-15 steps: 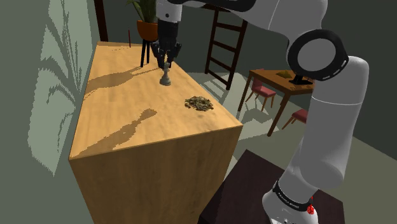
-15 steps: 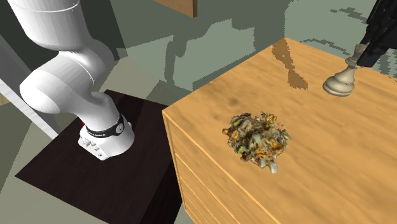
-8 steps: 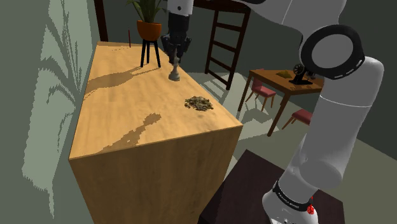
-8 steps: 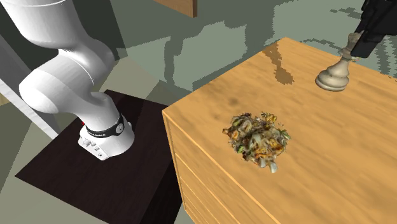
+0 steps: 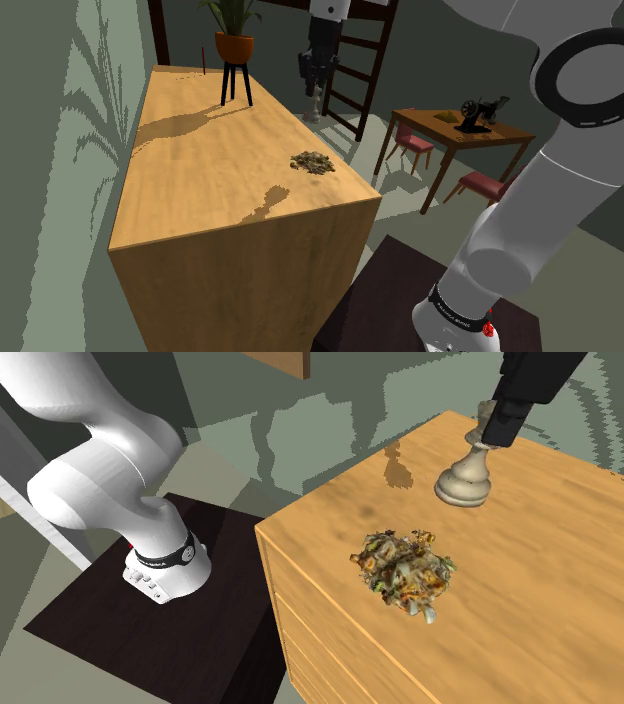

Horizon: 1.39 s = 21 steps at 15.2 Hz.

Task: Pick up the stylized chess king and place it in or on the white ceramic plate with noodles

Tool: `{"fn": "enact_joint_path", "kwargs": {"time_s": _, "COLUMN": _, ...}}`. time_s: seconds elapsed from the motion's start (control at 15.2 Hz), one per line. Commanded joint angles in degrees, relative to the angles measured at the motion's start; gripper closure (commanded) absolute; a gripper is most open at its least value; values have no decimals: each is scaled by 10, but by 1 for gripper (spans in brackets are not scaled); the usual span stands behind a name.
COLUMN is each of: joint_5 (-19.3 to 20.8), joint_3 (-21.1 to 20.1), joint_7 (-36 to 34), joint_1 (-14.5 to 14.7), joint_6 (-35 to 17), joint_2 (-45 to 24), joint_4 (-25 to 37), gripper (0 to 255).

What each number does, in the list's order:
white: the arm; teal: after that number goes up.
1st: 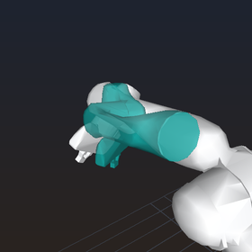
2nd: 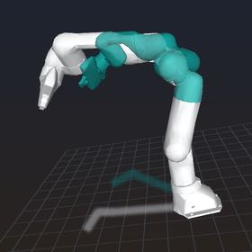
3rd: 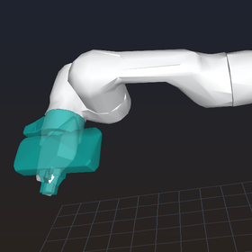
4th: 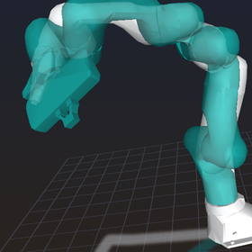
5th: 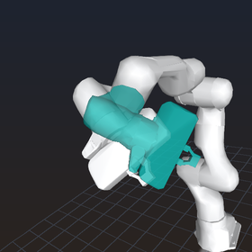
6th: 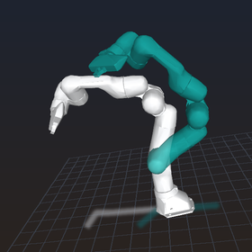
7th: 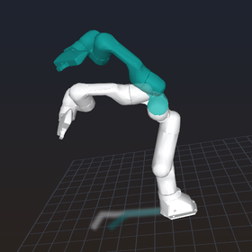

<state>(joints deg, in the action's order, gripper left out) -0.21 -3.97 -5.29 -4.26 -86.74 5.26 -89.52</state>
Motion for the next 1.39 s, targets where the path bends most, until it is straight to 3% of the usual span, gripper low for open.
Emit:
{"fn": "enact_joint_path", "kwargs": {"time_s": 0.0, "joint_5": -2, "joint_3": 9, "joint_7": 17, "joint_1": -7, "joint_6": 6, "joint_2": 27, "joint_4": -22, "gripper": 255}}
{"fn": "enact_joint_path", "kwargs": {"time_s": 1.32, "joint_5": -4, "joint_3": 10, "joint_7": 19, "joint_1": -7, "joint_6": -150, "joint_2": 62, "joint_4": -212, "gripper": 255}}
